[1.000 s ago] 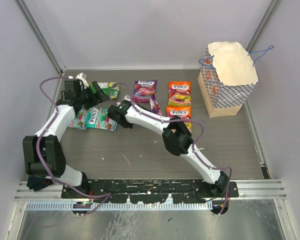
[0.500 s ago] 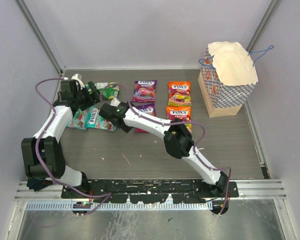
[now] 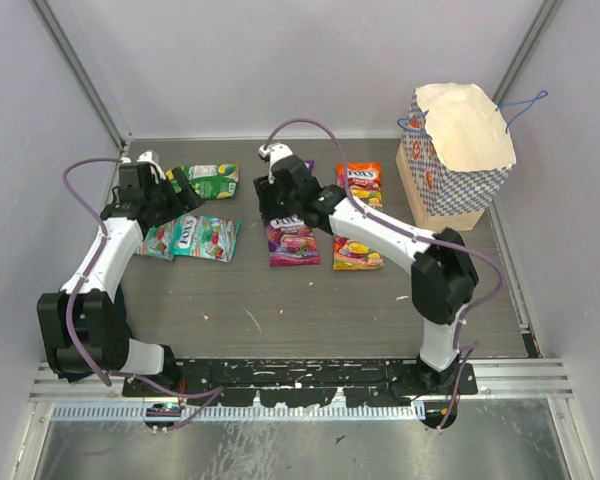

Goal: Take the snacks out of the paper bag
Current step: Adjust the snack at the center of the board.

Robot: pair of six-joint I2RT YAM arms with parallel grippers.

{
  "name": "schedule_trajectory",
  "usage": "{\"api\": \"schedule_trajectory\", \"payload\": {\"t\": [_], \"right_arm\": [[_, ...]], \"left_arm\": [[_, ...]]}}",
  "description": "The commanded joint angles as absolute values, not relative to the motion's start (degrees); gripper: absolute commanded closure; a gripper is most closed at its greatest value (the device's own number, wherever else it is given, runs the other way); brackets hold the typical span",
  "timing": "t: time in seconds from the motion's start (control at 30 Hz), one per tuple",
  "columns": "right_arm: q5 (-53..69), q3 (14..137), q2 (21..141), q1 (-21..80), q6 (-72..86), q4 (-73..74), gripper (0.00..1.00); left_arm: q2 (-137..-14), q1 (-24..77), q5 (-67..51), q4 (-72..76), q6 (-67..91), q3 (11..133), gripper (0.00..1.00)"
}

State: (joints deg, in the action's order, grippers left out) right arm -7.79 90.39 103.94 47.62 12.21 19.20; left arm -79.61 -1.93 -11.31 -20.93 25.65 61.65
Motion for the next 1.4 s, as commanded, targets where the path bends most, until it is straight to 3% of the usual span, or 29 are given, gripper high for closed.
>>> {"api": "schedule_trajectory", "payload": {"t": [0.0,0.2,0.53,0.73,1.03,1.37], "right_arm": [[-1.6,86.39,111.96,43.63,14.14,10.38,0.44],[3.53,85.97,115.29,41.2,16.7,7.56,0.5],[5.25,96.9,122.4,46.46,15.38,8.35,0.26],[5.35,106.88,130.58,49.91,12.51,11.69,0.18],[5.94,115.25,137.28,52.03,9.34,14.51,0.13],[4.25,109.04,134.38,48.54,6.71,14.26,0.11]], "left_arm": [[-80.99,-1.85,-5.41,-22.51,23.33,60.23,0.18],[-83.14,-1.82,0.41,-22.77,22.68,59.74,0.17],[-88.7,-2.02,7.6,-24.48,20.07,61.61,0.28],[-92.27,-4.57,12.92,-26.53,19.87,63.44,0.23],[-94.55,-12.05,6.75,-23.29,22.85,62.11,0.21],[-96.97,-13.45,9.31,-25.02,25.54,63.92,0.21]]}}
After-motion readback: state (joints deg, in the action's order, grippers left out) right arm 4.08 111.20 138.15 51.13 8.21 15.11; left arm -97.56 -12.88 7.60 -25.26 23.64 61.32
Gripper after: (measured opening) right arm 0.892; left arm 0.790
